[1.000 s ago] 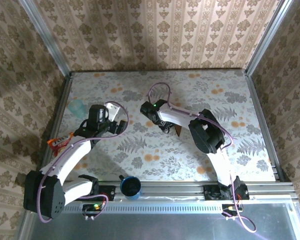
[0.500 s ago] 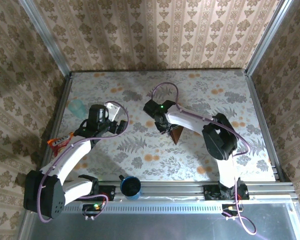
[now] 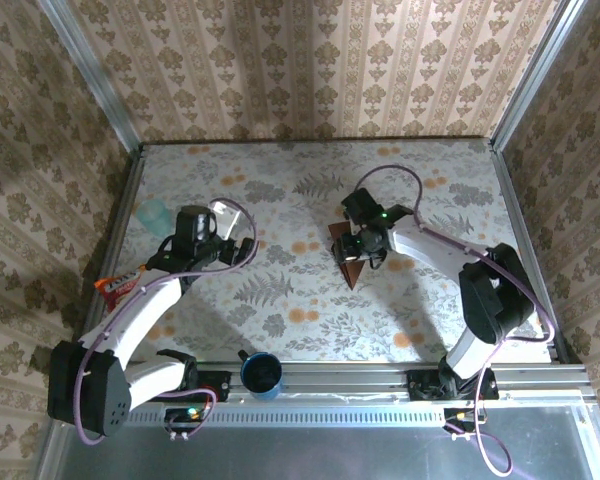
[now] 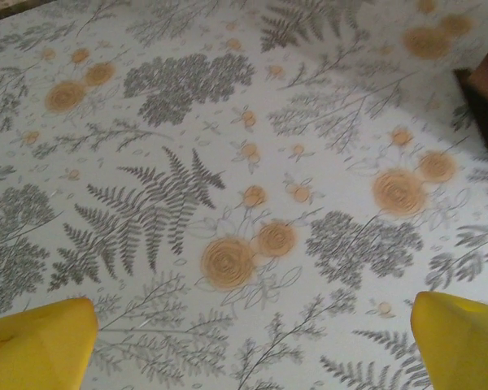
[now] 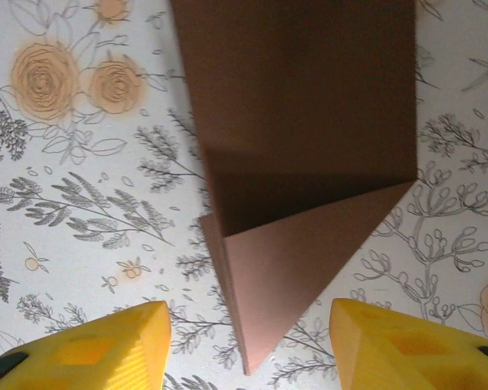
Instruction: Fold a paper plane with a square sheet of paper (fold left side to right side)
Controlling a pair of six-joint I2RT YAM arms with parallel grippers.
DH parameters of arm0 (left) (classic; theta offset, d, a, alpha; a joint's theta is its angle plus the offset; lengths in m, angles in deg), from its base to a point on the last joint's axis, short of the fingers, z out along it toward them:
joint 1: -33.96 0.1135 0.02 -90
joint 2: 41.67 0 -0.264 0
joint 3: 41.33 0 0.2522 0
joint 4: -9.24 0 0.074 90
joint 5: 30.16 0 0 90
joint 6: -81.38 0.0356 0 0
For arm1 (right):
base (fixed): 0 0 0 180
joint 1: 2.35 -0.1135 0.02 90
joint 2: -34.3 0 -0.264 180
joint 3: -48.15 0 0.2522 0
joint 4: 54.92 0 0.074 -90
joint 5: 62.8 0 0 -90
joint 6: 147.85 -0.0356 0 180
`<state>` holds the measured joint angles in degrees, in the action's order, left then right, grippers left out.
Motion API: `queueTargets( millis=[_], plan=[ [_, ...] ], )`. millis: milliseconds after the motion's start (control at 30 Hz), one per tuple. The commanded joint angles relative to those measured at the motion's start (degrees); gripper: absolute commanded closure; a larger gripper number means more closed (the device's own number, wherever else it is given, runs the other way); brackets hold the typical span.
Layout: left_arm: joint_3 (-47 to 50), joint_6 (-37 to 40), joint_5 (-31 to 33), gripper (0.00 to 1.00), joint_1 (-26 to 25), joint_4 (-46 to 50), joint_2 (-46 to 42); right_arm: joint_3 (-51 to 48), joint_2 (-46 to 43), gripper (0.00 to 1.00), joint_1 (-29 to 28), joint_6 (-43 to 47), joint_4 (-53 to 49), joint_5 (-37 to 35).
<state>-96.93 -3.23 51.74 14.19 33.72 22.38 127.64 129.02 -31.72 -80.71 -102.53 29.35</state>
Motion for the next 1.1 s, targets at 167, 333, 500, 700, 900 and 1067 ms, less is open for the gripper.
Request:
queueTargets(
  millis=[167, 333, 500, 700, 900, 1067],
  plan=[
    [-7.46, -18.9, -16.73, 0.05, 0.17, 0.81, 2.42, -9.19, -8.44, 0.43, 6.13, -0.73, 8.94, 10.08],
    [-8.34, -35.53, -18.47, 0.13, -4.33, -3.4, 5.09, -12.88, -11.4, 0.41, 10.88, -1.28, 11.74, 15.02],
    [-6.14, -46.56, -15.63, 0.16, -15.26, -18.51, 14.47, -15.84, -12.65, 0.41, 17.16, -2.88, 15.32, 21.01],
    [-9.96, -54.21, -15.12, 0.2, -19.68, -30.75, 30.78, -16.23, -13.92, 0.4, 19.68, -1.32, 14.35, 22.63],
    [-16.35, -53.37, -14.76, 0.26, -19.89, -30.5, 41.16, -18.0, -14.6, 0.4, 20.74, -1.0, 14.62, 23.35],
    [-19.86, -54.03, -15.89, 0.3, -19.67, -31.78, 46.92, -18.98, -16.54, 0.4, 21.1, -0.41, 13.86, 23.09]
  ],
)
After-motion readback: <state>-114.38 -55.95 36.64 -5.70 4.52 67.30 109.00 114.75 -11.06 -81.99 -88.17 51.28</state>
